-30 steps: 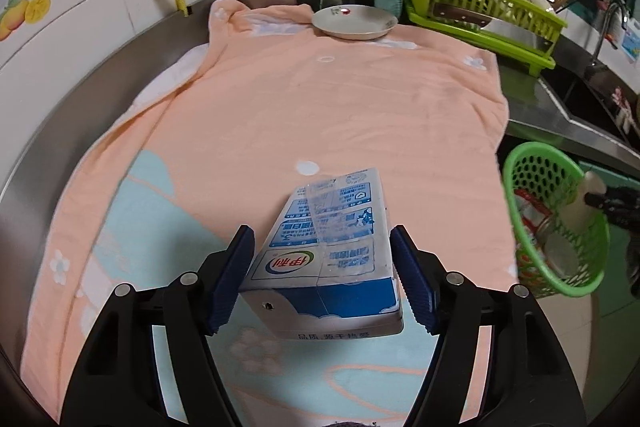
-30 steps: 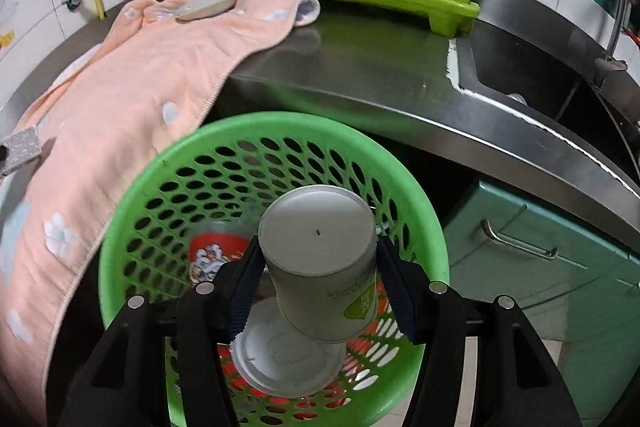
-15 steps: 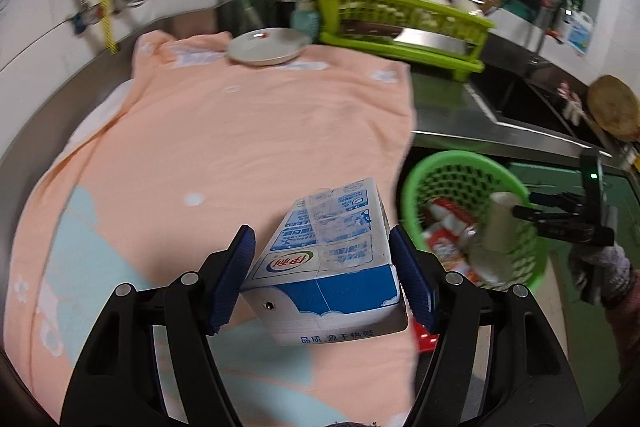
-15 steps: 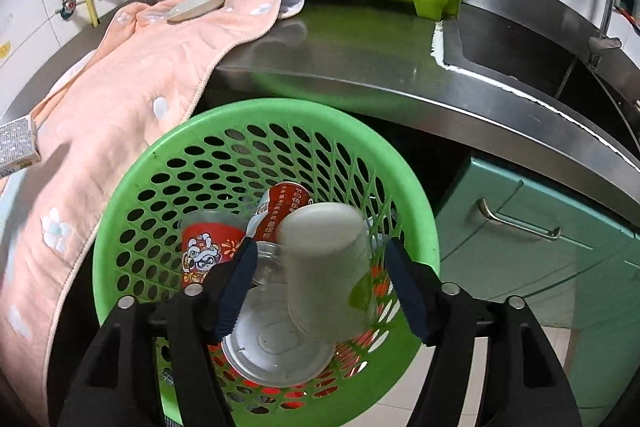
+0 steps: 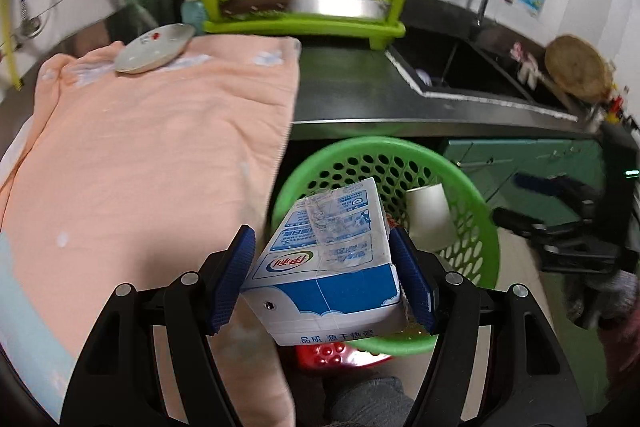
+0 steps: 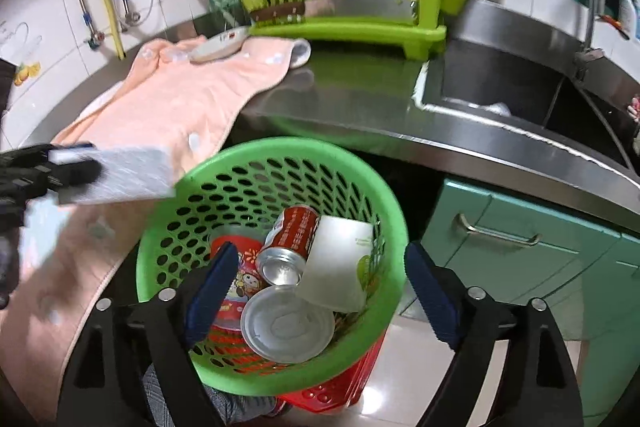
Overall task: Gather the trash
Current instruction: 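Lower the milk carton into the green basket and open the left gripper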
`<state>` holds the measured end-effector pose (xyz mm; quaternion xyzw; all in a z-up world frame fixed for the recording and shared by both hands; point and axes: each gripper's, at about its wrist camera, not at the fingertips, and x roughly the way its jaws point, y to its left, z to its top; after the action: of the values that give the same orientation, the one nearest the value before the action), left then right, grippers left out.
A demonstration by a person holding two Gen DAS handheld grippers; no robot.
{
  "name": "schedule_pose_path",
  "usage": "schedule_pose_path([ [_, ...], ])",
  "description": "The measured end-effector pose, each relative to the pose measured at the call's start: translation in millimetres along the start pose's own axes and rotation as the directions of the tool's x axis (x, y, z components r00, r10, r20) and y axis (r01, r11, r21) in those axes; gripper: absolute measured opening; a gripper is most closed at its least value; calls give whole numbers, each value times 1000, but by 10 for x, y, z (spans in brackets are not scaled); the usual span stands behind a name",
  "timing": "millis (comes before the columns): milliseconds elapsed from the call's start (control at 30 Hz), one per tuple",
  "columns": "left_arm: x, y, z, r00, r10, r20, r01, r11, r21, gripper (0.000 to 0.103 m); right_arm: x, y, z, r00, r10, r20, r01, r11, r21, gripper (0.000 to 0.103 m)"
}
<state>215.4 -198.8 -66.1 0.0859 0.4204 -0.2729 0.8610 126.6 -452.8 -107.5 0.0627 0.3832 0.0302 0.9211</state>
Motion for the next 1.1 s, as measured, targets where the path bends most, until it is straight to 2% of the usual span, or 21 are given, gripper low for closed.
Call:
schedule_pose_path([
  [333,797,-281,82,993,19,-120,-20,1000,-10,68,-194,-159,-134,998,8,64,-12,998,62,88],
  [500,1027,-327,99,988,41,-148,-44,999,-14,68,-167,-173,-210,998,26,49,-29,998,57,88],
  [867,1156,-361,43,982,20,-186,-27,999,-32,71,-133,-118,-247,998,41,41,-43,998,49,88],
  [1100,1114,-296,17,982,20,-185,-29,998,-49,78,-137,-67,-243,998,42,39,-44,998,51,88],
])
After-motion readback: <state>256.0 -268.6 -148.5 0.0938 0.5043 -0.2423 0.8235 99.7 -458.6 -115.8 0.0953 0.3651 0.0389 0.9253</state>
